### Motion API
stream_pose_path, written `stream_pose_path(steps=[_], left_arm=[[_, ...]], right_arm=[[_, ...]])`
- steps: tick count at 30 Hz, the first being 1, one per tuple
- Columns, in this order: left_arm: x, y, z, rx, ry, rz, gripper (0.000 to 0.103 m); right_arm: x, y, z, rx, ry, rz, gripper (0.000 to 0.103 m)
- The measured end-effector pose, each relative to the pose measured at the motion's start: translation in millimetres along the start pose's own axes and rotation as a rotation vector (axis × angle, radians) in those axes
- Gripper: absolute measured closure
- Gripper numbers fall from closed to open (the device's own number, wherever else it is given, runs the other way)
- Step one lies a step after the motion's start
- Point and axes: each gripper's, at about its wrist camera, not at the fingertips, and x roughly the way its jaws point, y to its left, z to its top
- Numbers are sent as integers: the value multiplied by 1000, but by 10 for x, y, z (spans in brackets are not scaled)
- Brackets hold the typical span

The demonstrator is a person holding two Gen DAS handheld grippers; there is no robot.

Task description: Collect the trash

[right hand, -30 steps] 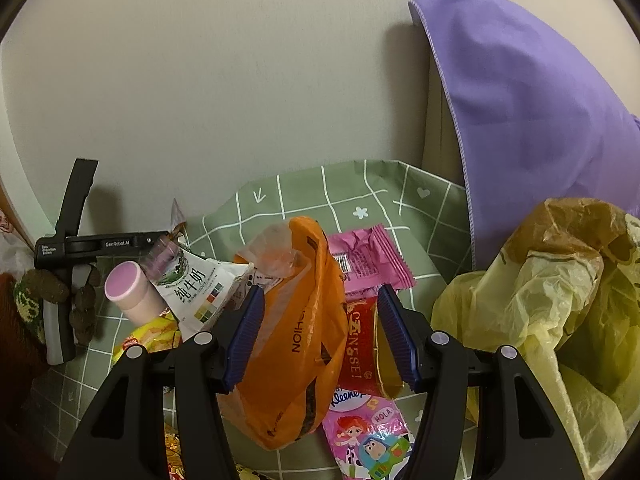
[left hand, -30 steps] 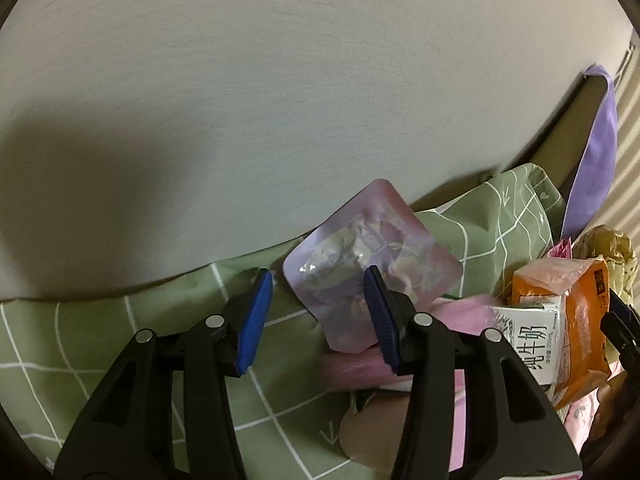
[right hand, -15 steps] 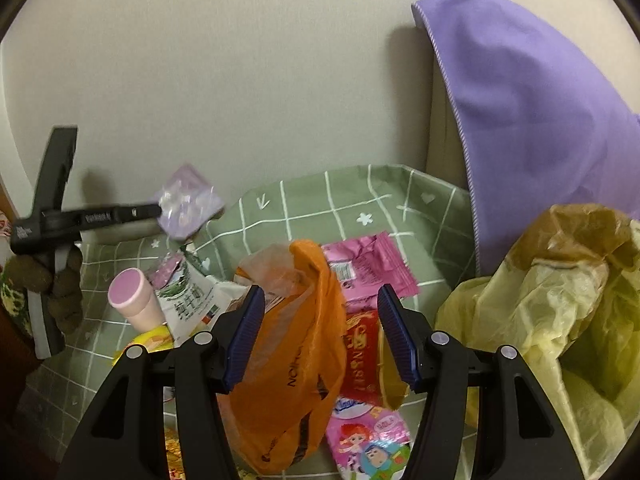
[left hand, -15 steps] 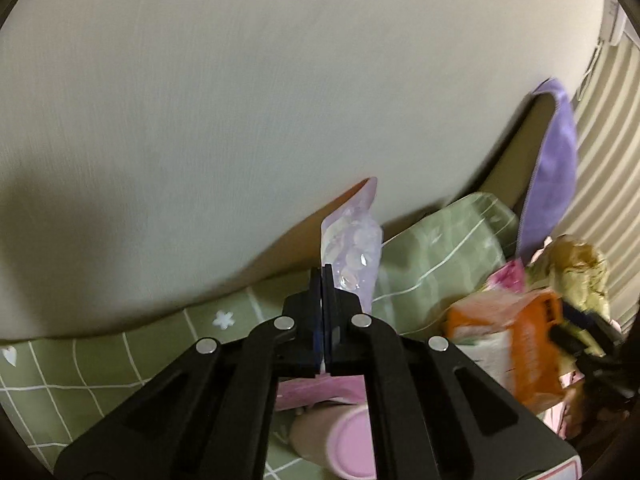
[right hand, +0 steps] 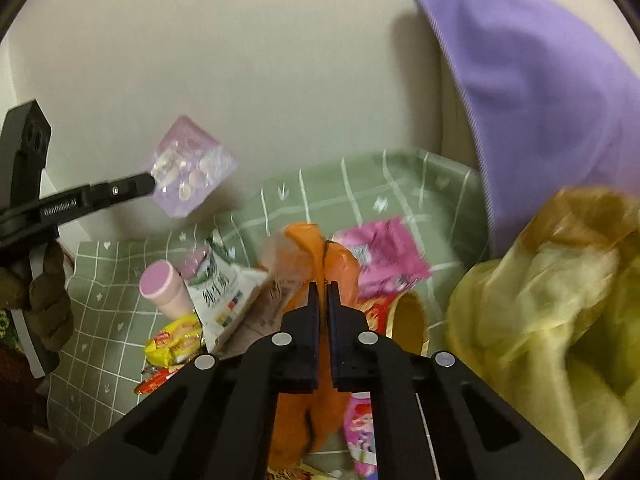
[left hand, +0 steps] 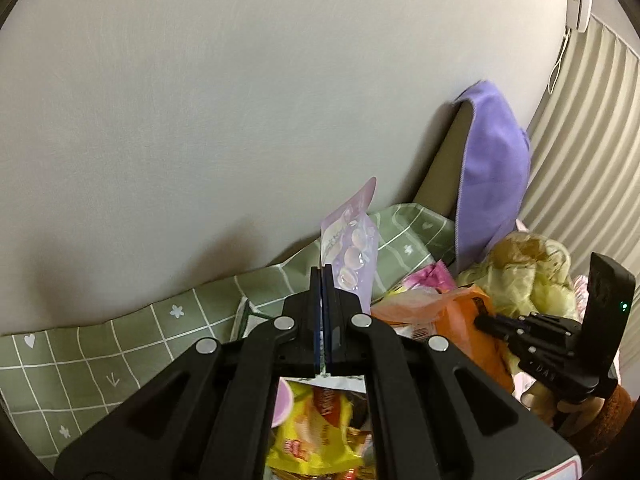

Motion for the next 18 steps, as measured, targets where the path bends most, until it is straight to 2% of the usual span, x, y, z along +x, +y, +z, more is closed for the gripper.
stream_pose_path(steps=[6, 11, 18], left_arm=[[-216, -182, 167, 0, -66, -61, 102], [-310, -442, 268, 38, -95, -128, 102], [-419, -948, 415, 113, -124, -265, 102]], right_arm=[[-477, -49, 195, -21, -99, -60, 98], [-878, -151, 281, -19, -173, -125, 98], [-1559, -387, 443, -24, -302, -250, 98]])
